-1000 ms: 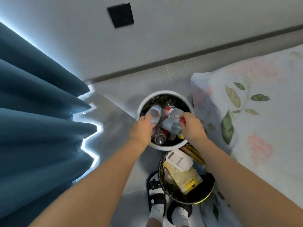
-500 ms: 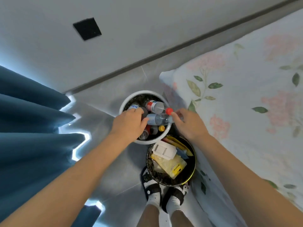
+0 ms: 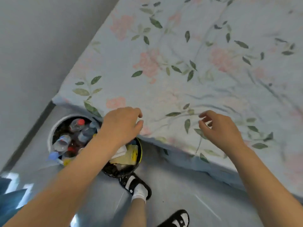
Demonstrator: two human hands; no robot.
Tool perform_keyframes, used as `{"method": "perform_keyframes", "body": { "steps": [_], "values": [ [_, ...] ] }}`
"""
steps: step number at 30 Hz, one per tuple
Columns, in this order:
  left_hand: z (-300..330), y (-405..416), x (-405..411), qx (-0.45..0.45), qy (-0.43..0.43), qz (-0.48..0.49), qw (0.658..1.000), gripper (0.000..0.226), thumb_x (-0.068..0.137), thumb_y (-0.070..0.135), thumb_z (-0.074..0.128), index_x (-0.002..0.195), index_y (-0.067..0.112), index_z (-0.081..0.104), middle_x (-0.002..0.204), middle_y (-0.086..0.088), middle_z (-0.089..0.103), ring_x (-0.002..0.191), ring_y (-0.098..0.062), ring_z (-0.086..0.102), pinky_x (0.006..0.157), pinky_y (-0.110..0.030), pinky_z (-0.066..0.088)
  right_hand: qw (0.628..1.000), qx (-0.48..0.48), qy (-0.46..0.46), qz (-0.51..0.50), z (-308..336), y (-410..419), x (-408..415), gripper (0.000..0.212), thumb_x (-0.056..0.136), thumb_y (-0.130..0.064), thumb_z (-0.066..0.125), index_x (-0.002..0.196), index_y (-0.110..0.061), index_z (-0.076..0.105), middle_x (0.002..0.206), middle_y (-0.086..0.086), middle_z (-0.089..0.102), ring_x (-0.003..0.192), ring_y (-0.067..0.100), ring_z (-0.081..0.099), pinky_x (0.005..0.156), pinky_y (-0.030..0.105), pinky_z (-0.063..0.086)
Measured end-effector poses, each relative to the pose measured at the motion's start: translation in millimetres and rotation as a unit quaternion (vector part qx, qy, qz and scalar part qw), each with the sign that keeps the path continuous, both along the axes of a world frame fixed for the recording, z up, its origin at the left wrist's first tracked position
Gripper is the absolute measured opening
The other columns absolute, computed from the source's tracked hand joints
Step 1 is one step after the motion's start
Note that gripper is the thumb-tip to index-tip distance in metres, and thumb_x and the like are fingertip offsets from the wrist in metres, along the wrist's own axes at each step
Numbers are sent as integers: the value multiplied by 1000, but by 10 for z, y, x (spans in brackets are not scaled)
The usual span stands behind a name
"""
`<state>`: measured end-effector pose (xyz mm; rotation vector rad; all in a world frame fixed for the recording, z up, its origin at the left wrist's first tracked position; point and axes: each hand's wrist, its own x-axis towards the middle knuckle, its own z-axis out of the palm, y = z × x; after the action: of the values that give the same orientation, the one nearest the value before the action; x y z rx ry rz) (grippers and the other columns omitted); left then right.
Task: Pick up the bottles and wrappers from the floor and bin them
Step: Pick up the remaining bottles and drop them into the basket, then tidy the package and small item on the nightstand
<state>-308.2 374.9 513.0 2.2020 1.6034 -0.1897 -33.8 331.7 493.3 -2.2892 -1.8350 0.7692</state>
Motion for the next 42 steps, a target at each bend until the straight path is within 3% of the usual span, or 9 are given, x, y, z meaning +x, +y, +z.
{"method": "perform_keyframes", "body": {
  "steps": [6,12,18,25,28,31,34,37,42],
  "values": [
    [768,-919,2382,46,-34,-193,980,33,92,44,45,119,29,57,114,6,65,104,-19,61,77,-32,49,981,5,-36,-189,975,-1875,1839,21,88,-30,53,106,-29,62,88,-15,61,88,17,63,73,33,51],
    [1762,-2113,4664,68,-92,-408,906,35,93,45,42,122,29,55,114,8,66,104,-18,62,76,-32,50,913,-3,-90,-397,1947,-3861,3170,23,85,-34,54,106,-28,62,101,-8,70,97,20,64,77,33,50],
    [2028,-3035,6047,75,-87,-584,804,34,90,44,48,114,25,62,101,5,72,90,-20,67,64,-31,49,790,-72,-66,-606,2321,-5412,3735,28,86,-32,49,112,-28,59,101,-8,66,93,18,60,77,34,51],
    [2003,-4006,7162,109,-43,-776,619,27,52,34,84,60,18,64,48,0,61,40,-24,59,36,-25,38,616,-91,-35,-782,2348,-6371,3718,25,86,-33,53,111,-31,59,102,-12,66,88,15,57,71,27,40],
    [1951,-4542,7406,59,-11,-829,556,21,72,36,72,75,16,66,69,-3,70,62,-27,67,52,-30,49,551,-81,-8,-830,2134,-6674,3635,24,85,-30,53,107,-28,61,101,-11,68,83,16,59,73,27,48],
    [1728,-5091,7678,51,-24,-854,517,26,92,38,46,103,19,59,102,0,67,96,-25,65,67,-31,41,516,-94,31,-851,1844,-6996,3652,27,85,-27,53,112,-28,60,97,-9,69,77,13,51,74,27,48],
    [1400,-5627,8020,25,-36,-863,504,20,84,37,59,97,22,65,91,2,70,82,-22,68,57,-29,35,482,-87,77,-868,1489,-7370,3840,34,86,-29,55,120,-32,58,100,-8,69,89,16,60,81,29,51],
    [985,-6108,8309,-42,12,-854,518,30,93,38,44,119,28,56,116,6,61,102,-17,62,72,-29,44,460,-62,109,-879,1092,-7746,4130,41,85,-36,58,126,-33,53,119,-7,63,107,16,60,87,32,51],
    [275,-6758,8655,-157,54,-779,605,42,91,40,52,130,26,47,128,6,55,110,-14,58,86,-31,51,443,-48,109,-888,426,-8252,4549,43,84,-35,62,126,-28,54,125,-3,60,112,19,56,86,31,49]
  ]
}}
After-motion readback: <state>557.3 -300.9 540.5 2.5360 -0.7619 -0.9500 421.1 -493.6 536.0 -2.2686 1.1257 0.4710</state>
